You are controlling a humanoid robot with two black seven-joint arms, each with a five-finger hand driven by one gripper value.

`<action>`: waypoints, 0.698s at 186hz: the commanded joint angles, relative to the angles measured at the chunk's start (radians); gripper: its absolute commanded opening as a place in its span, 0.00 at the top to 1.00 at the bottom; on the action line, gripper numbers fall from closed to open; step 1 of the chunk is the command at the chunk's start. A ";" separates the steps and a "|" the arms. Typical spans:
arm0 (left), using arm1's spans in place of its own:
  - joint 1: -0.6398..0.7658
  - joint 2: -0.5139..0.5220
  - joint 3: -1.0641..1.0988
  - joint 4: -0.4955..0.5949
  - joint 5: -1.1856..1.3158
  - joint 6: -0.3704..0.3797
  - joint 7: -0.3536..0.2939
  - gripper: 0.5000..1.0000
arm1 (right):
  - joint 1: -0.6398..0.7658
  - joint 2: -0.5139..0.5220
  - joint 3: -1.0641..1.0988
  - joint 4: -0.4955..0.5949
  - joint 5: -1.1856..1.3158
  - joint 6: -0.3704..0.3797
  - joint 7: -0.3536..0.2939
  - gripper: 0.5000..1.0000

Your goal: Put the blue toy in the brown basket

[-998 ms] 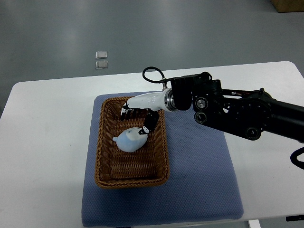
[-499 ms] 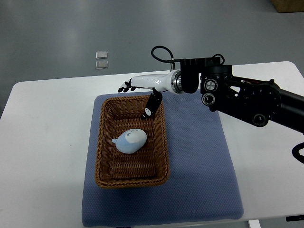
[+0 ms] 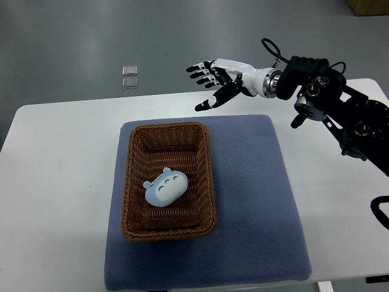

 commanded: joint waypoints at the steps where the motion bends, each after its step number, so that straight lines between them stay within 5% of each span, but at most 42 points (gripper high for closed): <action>1: 0.000 0.000 0.000 -0.001 0.000 0.000 0.000 0.00 | -0.053 0.030 0.094 -0.013 0.099 -0.049 0.002 0.19; 59: 0.000 0.000 0.000 0.000 0.000 0.000 0.000 0.00 | -0.165 0.113 0.347 -0.098 0.259 -0.218 0.214 0.19; 130: 0.000 0.000 0.000 0.000 0.000 0.000 0.001 0.00 | -0.269 0.151 0.433 -0.118 0.492 -0.348 0.240 0.19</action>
